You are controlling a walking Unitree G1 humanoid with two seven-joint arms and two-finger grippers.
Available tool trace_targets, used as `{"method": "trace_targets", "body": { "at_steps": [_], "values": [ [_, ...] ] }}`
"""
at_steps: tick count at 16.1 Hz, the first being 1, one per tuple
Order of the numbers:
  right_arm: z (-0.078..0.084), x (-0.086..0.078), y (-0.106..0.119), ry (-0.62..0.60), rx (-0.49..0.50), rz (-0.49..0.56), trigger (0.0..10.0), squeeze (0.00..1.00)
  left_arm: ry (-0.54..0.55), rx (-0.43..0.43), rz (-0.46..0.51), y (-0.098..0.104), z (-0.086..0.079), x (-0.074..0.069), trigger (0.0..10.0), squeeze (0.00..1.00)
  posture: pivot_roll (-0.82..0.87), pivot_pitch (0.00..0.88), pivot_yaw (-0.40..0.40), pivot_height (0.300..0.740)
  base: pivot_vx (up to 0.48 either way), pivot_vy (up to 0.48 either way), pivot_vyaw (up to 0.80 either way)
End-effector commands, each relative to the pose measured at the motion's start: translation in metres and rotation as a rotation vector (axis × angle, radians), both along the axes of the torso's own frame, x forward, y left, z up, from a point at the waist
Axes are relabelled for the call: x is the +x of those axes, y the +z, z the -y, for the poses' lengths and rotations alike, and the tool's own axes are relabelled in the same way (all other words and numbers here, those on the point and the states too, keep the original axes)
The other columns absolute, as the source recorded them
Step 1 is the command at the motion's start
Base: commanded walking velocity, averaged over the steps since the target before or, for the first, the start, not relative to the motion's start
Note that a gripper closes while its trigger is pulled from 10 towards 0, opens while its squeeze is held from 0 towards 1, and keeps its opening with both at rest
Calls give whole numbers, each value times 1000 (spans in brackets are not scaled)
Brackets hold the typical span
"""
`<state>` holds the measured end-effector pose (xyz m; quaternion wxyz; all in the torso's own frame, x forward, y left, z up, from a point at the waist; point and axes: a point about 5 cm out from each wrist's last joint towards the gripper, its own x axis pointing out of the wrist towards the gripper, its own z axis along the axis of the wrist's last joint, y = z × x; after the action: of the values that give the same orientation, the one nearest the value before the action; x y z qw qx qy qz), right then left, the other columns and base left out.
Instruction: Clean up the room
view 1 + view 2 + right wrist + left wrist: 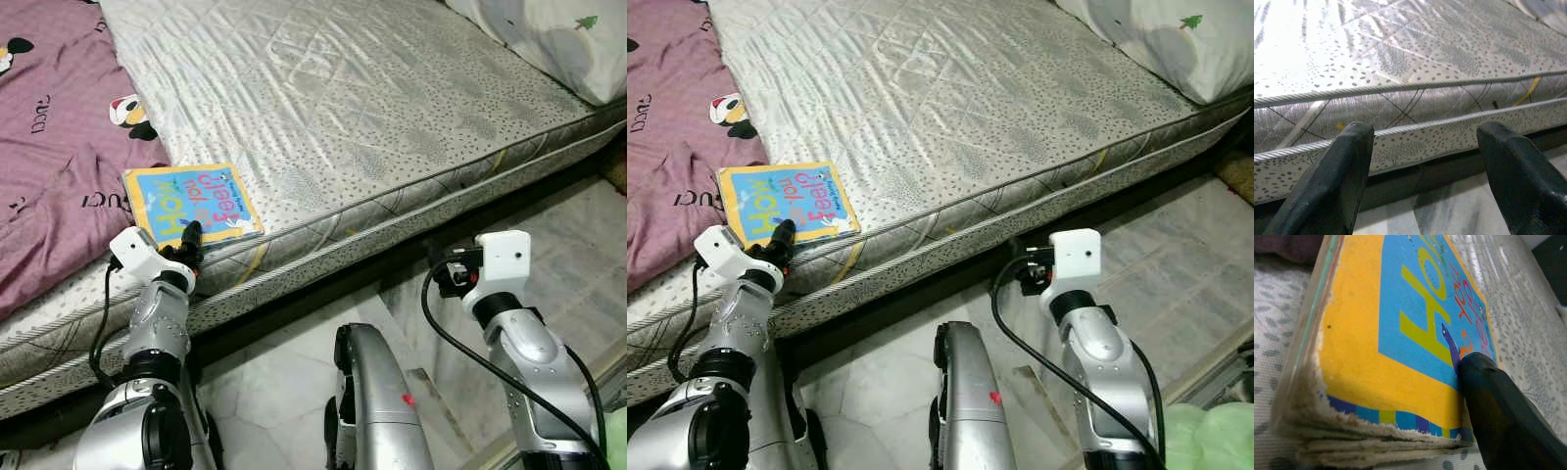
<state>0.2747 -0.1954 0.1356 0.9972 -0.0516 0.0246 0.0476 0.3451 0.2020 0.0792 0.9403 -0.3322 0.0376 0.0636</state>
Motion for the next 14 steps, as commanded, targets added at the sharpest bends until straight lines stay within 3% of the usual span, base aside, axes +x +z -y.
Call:
{"method": "trace_targets", "body": {
  "at_steps": [1, 6, 10, 14],
  "values": [
    [3, 0, -3, -20, -4, -7, 10000, 0, -2, -17, -6, -3, 1, -2, 0, 0, -192, 188, -83, 505, 0, 0, 0],
    [-3, 6, -7, -23, 12, 3, 10000, 0, -1, -13, 36, 7, 2, 1, 0, 0, -156, 159, -73, 505, 0, 0, 0],
    [-9, 14, -9, -19, 32, 19, 10000, 0, 14, 44, 67, 17, 3, 2, 0, 0, -119, 128, -64, 505, 0, 0, 0],
    [-26, 19, -13, 56, 138, 23, 10000, 0, 0, 49, 142, 31, 3, 4, 0, 0, -84, 90, -46, 505, 0, 0, 0]
  ]
}}
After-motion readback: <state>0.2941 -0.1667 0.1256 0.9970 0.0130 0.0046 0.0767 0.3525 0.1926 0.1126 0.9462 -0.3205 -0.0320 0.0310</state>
